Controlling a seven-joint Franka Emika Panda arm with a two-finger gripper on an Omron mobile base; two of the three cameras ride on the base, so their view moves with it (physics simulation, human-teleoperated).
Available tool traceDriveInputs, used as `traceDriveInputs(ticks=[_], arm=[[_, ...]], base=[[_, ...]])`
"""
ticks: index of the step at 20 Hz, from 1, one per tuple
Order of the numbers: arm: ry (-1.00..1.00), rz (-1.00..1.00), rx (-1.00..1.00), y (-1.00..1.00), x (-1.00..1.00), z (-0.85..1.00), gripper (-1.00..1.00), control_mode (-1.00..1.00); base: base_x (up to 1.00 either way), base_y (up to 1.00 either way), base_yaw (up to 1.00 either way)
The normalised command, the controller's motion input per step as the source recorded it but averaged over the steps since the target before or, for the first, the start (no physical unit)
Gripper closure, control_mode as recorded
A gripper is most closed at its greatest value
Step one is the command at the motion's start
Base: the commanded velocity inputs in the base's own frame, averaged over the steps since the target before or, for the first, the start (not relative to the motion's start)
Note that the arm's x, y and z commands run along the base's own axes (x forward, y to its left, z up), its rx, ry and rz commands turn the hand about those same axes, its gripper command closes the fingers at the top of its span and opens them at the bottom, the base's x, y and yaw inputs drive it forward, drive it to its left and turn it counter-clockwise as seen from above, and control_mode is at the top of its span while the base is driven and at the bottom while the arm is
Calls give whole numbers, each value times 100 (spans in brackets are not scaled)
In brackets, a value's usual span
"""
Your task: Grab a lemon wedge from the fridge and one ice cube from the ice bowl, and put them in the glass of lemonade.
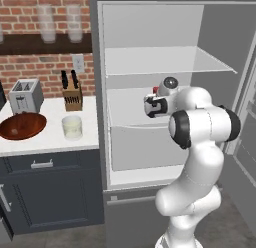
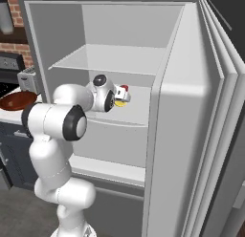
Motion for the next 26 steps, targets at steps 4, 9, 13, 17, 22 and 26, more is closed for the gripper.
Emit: traceDriveInputs(ticks=[4,9,13,17,22,26], arm=[[0,-4,0,-2,26,-10,-100,-100],[0,-9,3,-16,-6,0,-100,-100],[0,-11,4,-8,-1,0,-100,-100],[0,-11,1,0,6,0,-100,-100],[0,-4,0,0,16,0,-100,-100],[5,0,0,0,12,0,-100,-100]], base=[[0,0,0],[0,0,0],[0,0,0],[0,0,0],[0,0,0],[0,0,0]])
